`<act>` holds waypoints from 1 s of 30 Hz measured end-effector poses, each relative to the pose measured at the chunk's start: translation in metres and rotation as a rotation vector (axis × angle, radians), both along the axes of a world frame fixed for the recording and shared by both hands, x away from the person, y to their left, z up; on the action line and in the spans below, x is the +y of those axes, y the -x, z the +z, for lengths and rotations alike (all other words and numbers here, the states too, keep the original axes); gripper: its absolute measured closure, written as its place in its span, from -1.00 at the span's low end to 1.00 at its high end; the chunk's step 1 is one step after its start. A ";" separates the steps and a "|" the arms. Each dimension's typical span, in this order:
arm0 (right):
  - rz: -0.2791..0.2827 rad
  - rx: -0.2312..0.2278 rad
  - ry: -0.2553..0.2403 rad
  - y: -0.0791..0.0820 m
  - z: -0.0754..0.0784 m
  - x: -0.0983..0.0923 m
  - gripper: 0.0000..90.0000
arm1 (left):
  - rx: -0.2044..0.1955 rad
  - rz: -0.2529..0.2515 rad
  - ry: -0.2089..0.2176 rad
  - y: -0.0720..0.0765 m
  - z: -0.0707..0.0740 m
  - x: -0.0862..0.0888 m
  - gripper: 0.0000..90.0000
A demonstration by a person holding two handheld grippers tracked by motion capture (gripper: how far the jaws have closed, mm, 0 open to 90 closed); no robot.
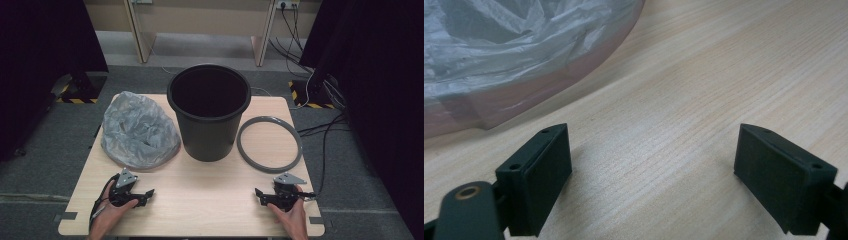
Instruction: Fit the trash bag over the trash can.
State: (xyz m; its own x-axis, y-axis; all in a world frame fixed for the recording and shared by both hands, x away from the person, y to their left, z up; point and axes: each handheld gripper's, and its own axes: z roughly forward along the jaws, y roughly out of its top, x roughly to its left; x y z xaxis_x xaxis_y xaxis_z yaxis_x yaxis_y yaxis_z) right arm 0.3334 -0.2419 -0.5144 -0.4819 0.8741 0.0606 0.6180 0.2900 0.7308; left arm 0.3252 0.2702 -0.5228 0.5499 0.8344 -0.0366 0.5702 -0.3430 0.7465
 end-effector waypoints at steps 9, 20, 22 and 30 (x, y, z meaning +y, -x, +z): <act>0.015 -0.006 0.044 0.004 0.000 0.003 -0.69 | -0.030 0.028 0.111 -0.001 0.006 0.007 -0.67; 0.016 -0.003 0.066 0.005 -0.001 0.007 -0.72 | -0.129 0.122 0.156 -0.032 0.040 0.019 -0.67; 0.016 -0.003 0.066 0.005 -0.001 0.007 -0.72 | -0.129 0.146 0.157 -0.044 0.043 0.021 -0.67; 0.021 -0.005 0.069 0.005 -0.001 0.007 -0.73 | -0.103 0.181 0.104 -0.082 0.037 0.013 -0.67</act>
State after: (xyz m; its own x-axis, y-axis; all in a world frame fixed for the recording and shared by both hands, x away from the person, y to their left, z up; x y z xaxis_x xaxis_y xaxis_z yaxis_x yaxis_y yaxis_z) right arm 0.3288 -0.2347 -0.5152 -0.5003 0.8658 -0.0023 0.6073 0.3528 0.7118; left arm 0.4075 0.2836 -0.4861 0.3971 0.9144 -0.0788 0.5344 -0.1606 0.8298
